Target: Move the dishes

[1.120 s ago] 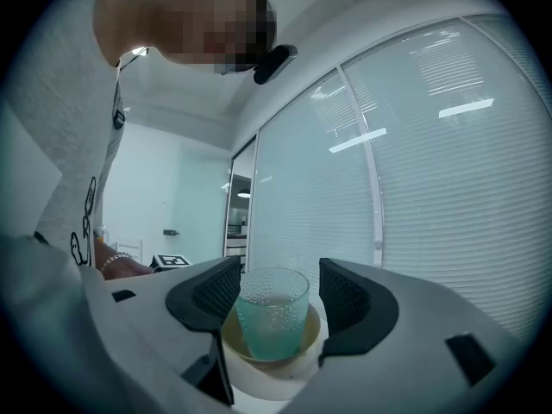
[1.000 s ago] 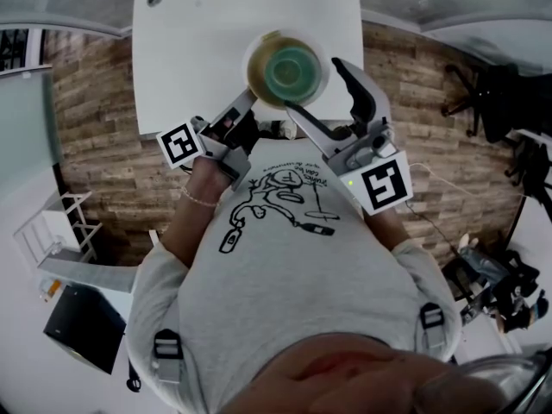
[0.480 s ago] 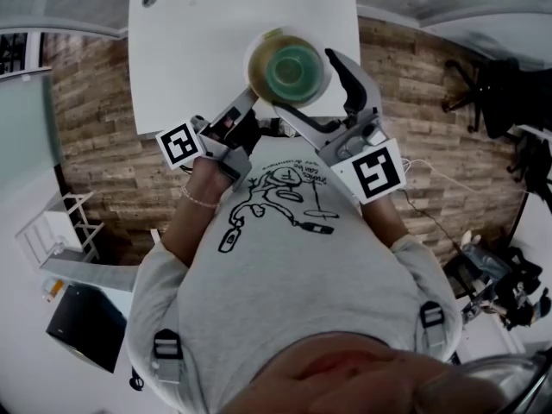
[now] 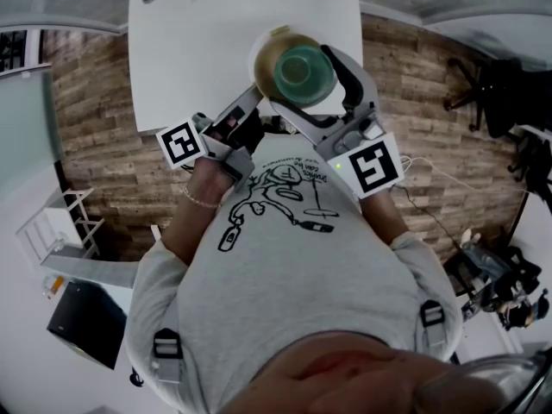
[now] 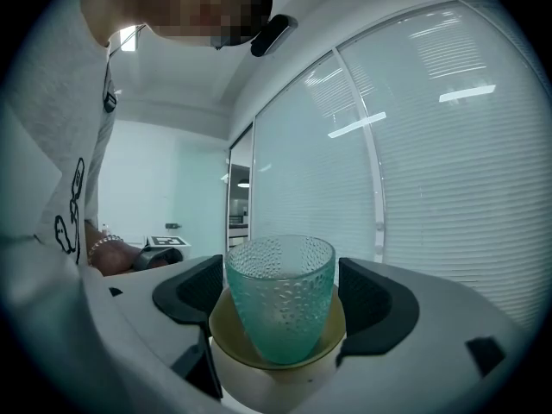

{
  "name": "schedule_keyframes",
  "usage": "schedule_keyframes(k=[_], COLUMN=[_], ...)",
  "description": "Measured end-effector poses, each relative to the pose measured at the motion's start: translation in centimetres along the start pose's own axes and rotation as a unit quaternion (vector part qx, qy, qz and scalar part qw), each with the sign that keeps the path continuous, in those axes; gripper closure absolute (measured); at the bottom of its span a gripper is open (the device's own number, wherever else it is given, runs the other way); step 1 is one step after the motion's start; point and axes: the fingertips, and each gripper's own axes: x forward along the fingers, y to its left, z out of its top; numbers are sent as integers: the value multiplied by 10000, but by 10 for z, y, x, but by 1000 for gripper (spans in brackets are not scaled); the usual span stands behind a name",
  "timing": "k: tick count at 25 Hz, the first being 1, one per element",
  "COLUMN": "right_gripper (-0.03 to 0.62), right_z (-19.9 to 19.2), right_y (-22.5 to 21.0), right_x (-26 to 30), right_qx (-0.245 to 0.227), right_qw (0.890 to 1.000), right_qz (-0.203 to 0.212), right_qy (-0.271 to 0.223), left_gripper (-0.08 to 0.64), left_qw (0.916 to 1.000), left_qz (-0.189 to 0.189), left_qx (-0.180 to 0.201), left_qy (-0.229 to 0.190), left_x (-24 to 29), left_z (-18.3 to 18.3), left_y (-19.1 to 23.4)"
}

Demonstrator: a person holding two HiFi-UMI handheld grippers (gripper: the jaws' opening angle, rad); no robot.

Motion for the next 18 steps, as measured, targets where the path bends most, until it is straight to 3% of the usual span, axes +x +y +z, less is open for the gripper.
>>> schedule_keyframes(k=[18], right_gripper=[201], right_z=[-7], right_y=[-7], right_x=[30], right_qx=[91], right_qw=[9999], right_qz=[50], right_qy=[104], left_gripper=[551], left_qw=[10000], left_qz=[71], left_qx=[-36], left_qy=[41], left_x=[0], left_z=[23], left_y=[10])
